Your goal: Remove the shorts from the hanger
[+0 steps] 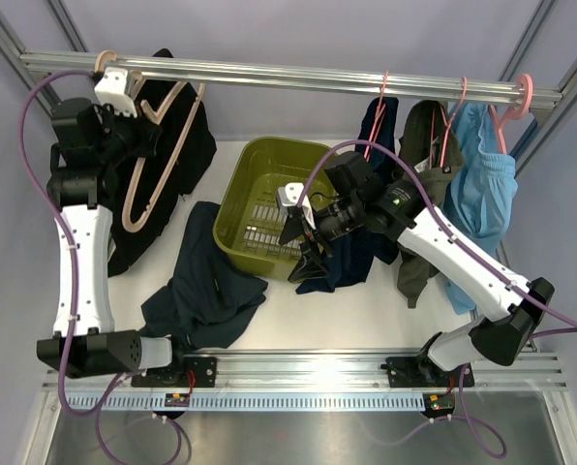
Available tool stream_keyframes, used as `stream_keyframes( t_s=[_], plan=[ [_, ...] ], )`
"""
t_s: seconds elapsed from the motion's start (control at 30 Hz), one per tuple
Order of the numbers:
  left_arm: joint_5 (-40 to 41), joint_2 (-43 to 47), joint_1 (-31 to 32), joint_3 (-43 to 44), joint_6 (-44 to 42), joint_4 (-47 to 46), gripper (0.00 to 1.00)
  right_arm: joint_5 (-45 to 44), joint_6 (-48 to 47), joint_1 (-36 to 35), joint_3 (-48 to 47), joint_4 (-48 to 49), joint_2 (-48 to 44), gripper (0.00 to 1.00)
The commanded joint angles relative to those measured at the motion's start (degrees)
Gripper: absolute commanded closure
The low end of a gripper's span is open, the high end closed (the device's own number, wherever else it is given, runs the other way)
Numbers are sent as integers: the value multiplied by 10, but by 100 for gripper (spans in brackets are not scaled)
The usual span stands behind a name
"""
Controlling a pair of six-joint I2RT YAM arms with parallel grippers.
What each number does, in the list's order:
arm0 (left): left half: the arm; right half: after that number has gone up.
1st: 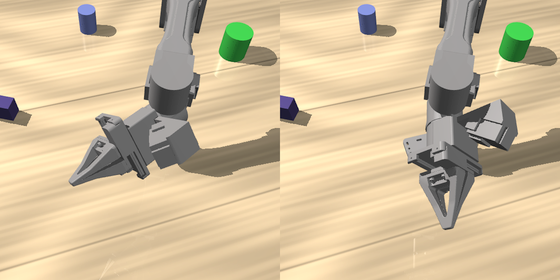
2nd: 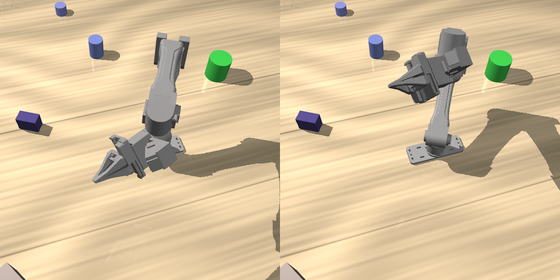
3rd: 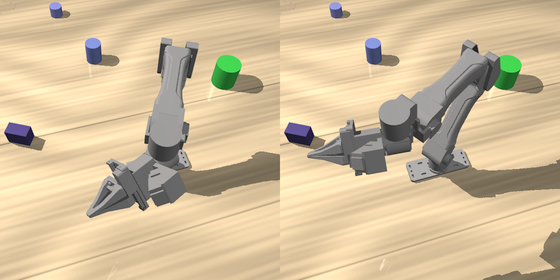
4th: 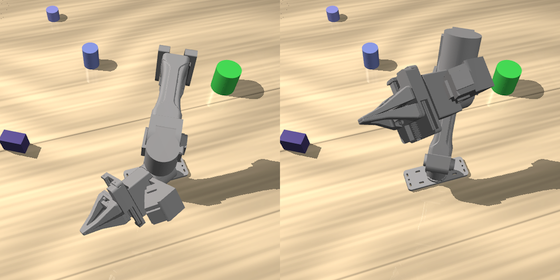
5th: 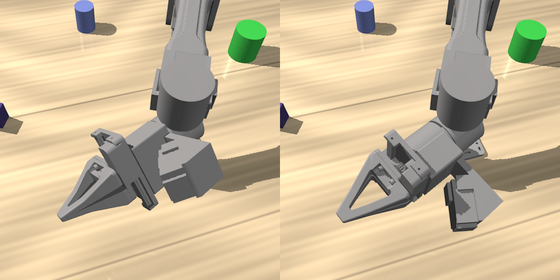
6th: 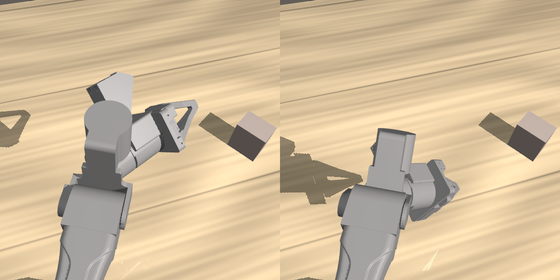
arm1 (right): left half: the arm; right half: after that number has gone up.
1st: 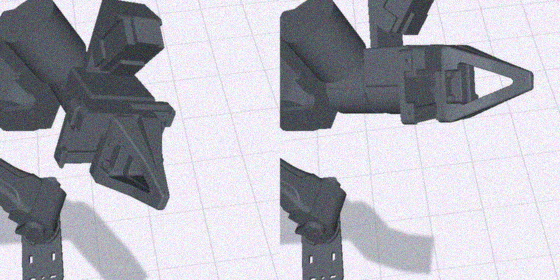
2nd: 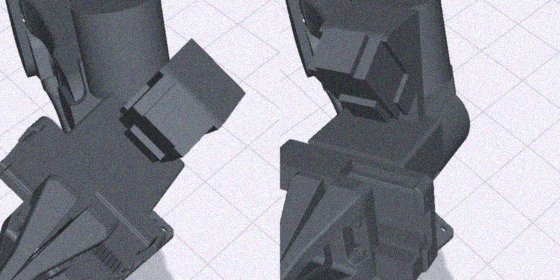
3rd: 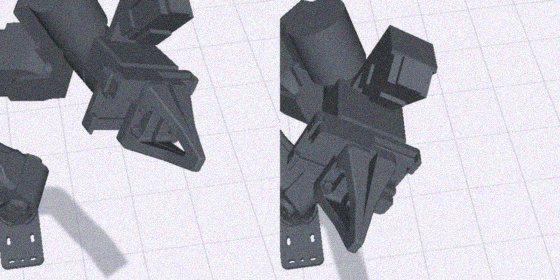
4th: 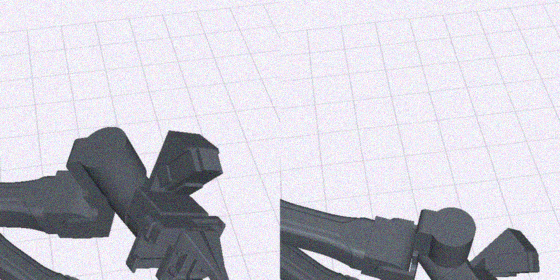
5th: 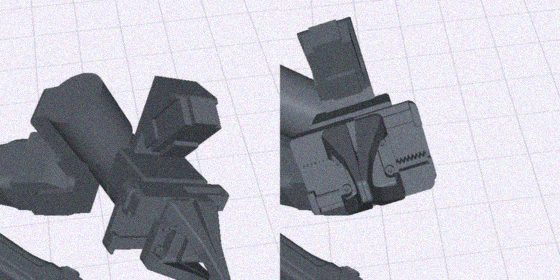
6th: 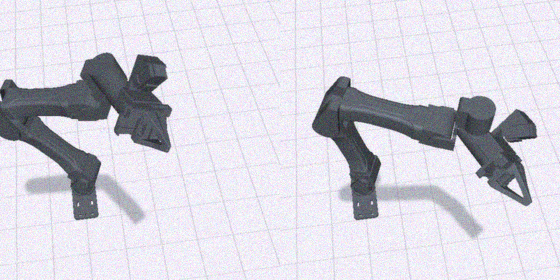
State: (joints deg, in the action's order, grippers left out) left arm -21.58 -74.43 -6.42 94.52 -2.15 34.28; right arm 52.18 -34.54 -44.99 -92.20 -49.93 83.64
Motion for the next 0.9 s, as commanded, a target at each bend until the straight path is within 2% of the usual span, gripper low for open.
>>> stream_keyframes(
  t_s=[0.0, 0.47, 0.7, 0.87],
  plan=[
    [-40, -25, 4, 70, 20, -84, 100, 16, -11, 0, 19, -4, -18, 6],
    [-18, -150, 18, 152, 32, -70, 100, 11, 5, 4, 33, 14, -17, 4],
    [-17, -179, 18, 164, 33, -62, 99, 6, 6, 5, 36, 15, -15, 4],
    [-14, -171, 25, 134, 26, -50, 91, 6, 6, 5, 47, 14, -15, 4]
  ],
)
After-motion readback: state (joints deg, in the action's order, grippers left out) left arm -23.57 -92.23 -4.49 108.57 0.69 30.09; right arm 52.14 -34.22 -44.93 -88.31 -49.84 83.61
